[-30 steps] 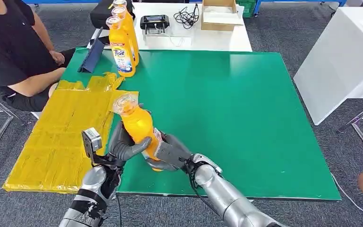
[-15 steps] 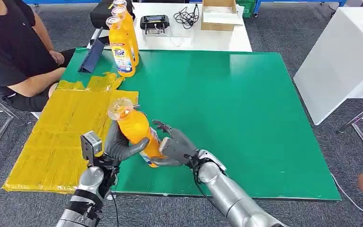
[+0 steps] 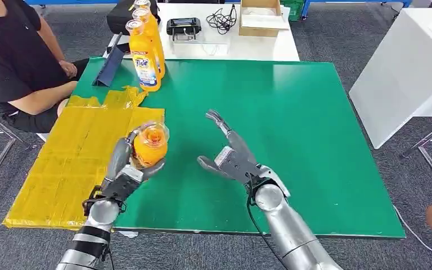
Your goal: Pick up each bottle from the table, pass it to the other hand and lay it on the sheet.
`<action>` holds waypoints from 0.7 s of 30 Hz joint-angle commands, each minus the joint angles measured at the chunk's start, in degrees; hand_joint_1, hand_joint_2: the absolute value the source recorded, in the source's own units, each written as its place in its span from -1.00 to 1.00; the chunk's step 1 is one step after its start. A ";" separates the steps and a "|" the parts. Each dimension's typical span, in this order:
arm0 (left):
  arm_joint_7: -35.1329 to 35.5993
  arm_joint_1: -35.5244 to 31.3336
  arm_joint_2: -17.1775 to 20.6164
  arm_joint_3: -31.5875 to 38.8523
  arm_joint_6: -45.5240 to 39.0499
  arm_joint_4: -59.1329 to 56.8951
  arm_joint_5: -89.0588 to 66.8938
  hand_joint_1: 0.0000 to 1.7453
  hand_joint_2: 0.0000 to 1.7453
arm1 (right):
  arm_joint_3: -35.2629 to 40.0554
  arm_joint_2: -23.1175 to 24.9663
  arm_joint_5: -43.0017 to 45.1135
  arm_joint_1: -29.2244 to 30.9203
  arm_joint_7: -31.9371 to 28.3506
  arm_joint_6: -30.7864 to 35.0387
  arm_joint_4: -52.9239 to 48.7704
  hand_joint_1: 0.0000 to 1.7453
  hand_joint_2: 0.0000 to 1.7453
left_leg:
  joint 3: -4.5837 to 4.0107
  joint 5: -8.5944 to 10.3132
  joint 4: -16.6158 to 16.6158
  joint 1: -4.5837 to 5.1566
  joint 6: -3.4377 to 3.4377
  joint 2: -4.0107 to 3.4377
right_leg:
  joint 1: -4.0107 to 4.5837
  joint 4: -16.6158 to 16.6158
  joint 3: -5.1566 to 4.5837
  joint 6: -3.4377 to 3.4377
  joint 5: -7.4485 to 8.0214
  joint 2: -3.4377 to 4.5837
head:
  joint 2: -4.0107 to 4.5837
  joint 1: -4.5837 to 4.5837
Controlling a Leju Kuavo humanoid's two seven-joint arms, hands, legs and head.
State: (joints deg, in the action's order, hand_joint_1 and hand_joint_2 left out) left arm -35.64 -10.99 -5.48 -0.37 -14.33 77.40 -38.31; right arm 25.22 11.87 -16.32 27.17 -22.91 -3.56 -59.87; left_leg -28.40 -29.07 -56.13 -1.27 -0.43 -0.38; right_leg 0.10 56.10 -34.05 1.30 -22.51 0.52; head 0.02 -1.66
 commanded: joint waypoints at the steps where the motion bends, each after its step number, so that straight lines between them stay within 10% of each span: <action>1: 14.11 -7.19 7.66 -2.89 -20.00 -16.78 -36.56 1.00 1.00 | -1.37 -4.83 3.19 0.11 0.07 -2.10 -9.25 -1.00 -1.00 | 0.18 0.03 0.14 0.04 0.07 0.20 | -0.02 -0.08 0.20 0.00 -0.05 -0.21 | 0.00 0.00; 6: 26.21 -14.18 8.24 -8.81 -25.67 -35.43 -51.69 1.00 1.00 | -0.72 -4.56 4.36 -0.37 -2.02 -2.20 -11.01 -1.00 -1.00 | 0.19 0.09 0.14 0.07 0.09 0.38 | -0.05 -0.10 0.25 0.03 -0.05 -0.39 | 0.00 0.00; 17: 26.52 -14.64 9.39 -12.80 -22.16 -41.47 -51.53 1.00 1.00 | -0.12 -5.37 4.10 -2.06 -2.21 -1.94 -11.53 -1.00 -1.00 | 0.25 -0.01 0.14 0.04 0.09 0.12 | -0.02 -0.09 0.25 0.02 -0.07 -0.13 | 0.00 -0.02; 18: 29.23 -15.26 9.78 -13.92 -21.04 -42.34 -51.69 -0.28 1.00 | -0.32 -5.25 4.01 -2.11 -2.17 -1.82 -10.91 -1.00 -1.00 | 0.18 0.00 0.10 0.03 0.07 0.09 | -0.01 -0.07 0.18 0.02 -0.05 -0.10 | 0.00 0.00; 19: 29.43 -15.87 9.61 -13.72 -19.83 -43.17 -51.69 -1.00 1.00 | -0.35 -5.37 3.91 -2.37 -2.21 -1.72 -10.76 -1.00 -1.00 | 0.26 -0.01 0.14 0.03 0.09 0.12 | -0.01 -0.10 0.27 0.02 -0.06 -0.13 | 0.00 -0.02; 21: 26.70 -15.16 8.87 -11.66 -20.15 -40.76 -48.76 -1.00 1.00 | -0.96 -5.82 2.75 -3.81 -2.77 -0.93 -11.28 -1.00 -1.00 | 0.19 0.01 0.09 0.03 0.09 0.18 | -0.01 -0.07 0.23 0.02 -0.06 -0.20 | 0.00 0.00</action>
State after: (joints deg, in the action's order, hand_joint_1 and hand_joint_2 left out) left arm -8.30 -22.31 2.84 -10.51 -37.09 43.40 -88.70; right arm 24.28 8.66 -12.28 24.49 -25.03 -5.40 -71.65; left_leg -28.42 -29.06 -56.13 -1.25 -0.42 -0.40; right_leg 0.09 56.10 -34.07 1.31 -22.50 0.54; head 0.02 -1.66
